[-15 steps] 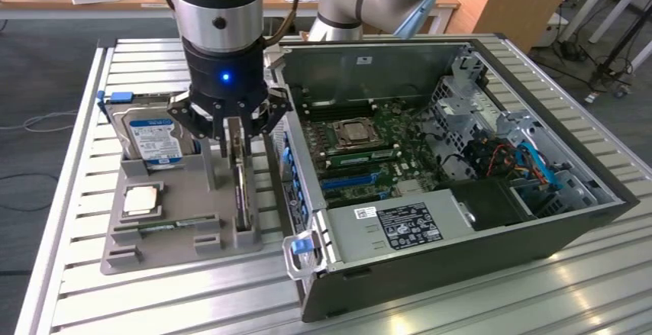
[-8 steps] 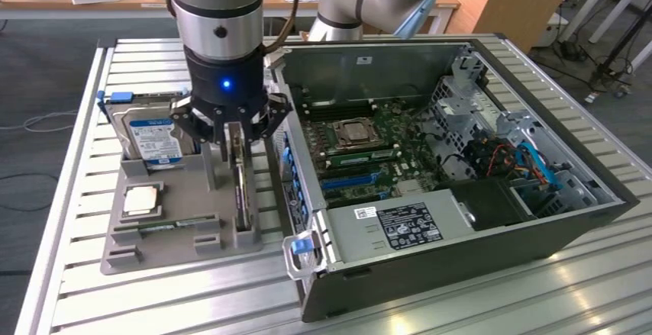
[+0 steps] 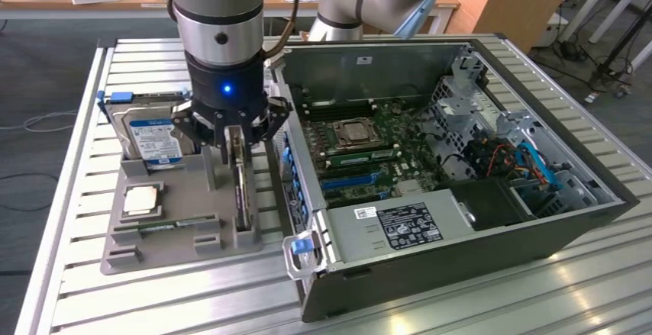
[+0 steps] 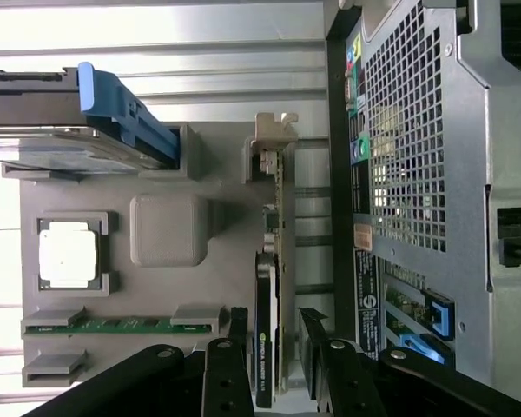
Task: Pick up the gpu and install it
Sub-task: 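Reach for the gpu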
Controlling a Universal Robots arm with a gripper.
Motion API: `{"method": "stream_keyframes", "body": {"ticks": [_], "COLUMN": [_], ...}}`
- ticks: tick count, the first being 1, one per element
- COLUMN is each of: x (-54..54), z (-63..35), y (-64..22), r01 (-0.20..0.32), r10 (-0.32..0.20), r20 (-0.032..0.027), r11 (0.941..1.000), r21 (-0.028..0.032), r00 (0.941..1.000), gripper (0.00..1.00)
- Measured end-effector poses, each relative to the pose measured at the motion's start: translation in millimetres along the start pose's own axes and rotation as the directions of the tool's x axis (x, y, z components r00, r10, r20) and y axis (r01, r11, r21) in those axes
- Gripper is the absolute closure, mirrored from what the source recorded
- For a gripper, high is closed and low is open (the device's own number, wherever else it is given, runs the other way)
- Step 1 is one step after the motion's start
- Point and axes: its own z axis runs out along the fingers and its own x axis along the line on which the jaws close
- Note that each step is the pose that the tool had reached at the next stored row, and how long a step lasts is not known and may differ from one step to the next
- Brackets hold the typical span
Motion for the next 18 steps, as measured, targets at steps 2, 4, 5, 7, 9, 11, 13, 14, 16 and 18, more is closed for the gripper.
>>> {"method": "stream_keyframes", "body": {"ticks": [2,4,5,7,9,11,13,14,16,18], "x": [-0.1,-0.2,-0.2,-0.2,-0.2,-0.2,-0.2,-0.2,-0.2,-0.2], "z": [-0.1,-0.2,-0.2,0.4,2.8,6.0,9.0,10.4,13.5,16.4], "y": [-3.0,-5.1,-5.7,-5.9,-6.4,-6.9,-7.4,-7.6,-8.0,-8.4], "r01": [0.000,0.000,0.000,0.000,0.000,0.000,0.000,0.000,0.000,0.000], "r10": [0.000,0.000,0.000,0.000,0.000,0.000,0.000,0.000,0.000,0.000], "r20": [0.0000,0.0000,-0.0001,0.0002,0.0000,0.0000,0.0000,-0.0001,0.0000,0.0000], "r11": [1.0000,1.0000,1.0000,1.0000,1.0000,1.0000,1.0000,1.0000,1.0000,1.0000], "r21": [0.0000,0.0001,0.0001,-0.0002,0.0000,0.0000,0.0000,0.0001,0.0000,0.0000], "r00": [1.0000,1.0000,1.0000,1.0000,1.0000,1.0000,1.0000,1.0000,1.0000,1.0000], "gripper": [0.63,0.63,0.63,0.63,0.63,0.63,0.63,0.63,0.63,0.63]}}
